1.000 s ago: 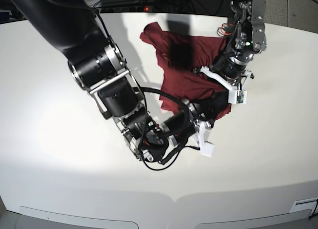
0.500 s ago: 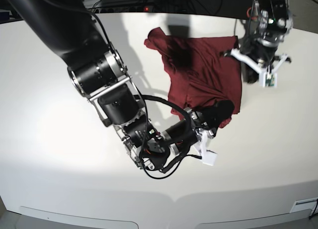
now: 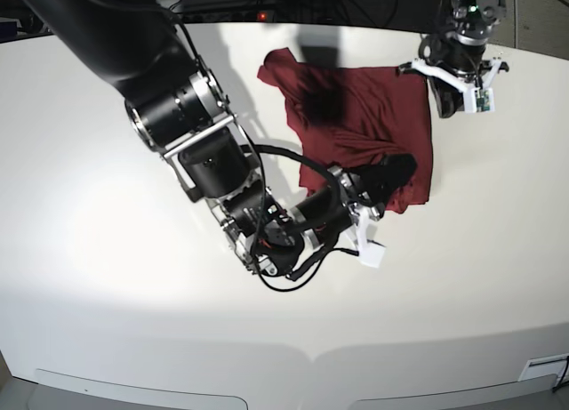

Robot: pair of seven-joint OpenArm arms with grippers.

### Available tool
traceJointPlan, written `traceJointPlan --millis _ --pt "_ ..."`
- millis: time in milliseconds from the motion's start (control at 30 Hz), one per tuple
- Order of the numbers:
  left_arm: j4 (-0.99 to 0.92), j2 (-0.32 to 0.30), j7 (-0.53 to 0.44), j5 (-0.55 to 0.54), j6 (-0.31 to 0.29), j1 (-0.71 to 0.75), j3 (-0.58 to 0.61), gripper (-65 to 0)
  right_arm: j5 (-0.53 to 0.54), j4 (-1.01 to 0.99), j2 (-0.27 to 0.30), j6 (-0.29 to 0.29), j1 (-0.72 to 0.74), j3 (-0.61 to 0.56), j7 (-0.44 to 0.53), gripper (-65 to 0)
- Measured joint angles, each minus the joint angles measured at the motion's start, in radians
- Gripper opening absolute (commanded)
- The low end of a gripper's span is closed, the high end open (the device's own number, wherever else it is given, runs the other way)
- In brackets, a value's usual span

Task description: Fold the T-shirt properly

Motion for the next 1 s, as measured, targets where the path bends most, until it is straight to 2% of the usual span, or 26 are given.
traceJointPlan --millis 333,467,533,633,733,800,1000 --pt "-0.078 0.000 0.005 -0.003 0.005 -0.107 0.201 -65.0 0.000 0.000 0.000 0.000 0.000 0.000 0.000 -65.0" --pt "-0.080 0.000 0.022 -0.003 0.005 -0.121 0.212 -65.0 0.000 0.000 0.000 0.000 0.000 0.000 0.000 -65.0" --pt "-0.079 0.000 0.021 -0.003 0.036 -0.121 0.212 -65.0 0.000 0.000 0.000 0.000 0.000 0.000 0.000 -65.0" --pt "-0.077 0.000 0.034 -0.003 0.042 -0.121 0.213 -65.0 0.000 0.000 0.000 0.000 0.000 0.000 0.000 -65.0" --pt "-0.058 0.000 0.082 0.001 0.042 -0.124 0.213 -65.0 0.000 0.000 0.000 0.000 0.000 0.000 0.001 -48.7" --pt "-0.027 0.000 0.132 0.042 0.043 -0.125 0.213 -65.0 0.000 0.000 0.000 0.000 0.001 0.000 0.003 -41.3" --pt "0.109 0.000 0.236 0.074 0.061 -0.081 0.214 -65.0 0.000 0.000 0.000 0.000 0.011 0.000 0.002 -40.6"
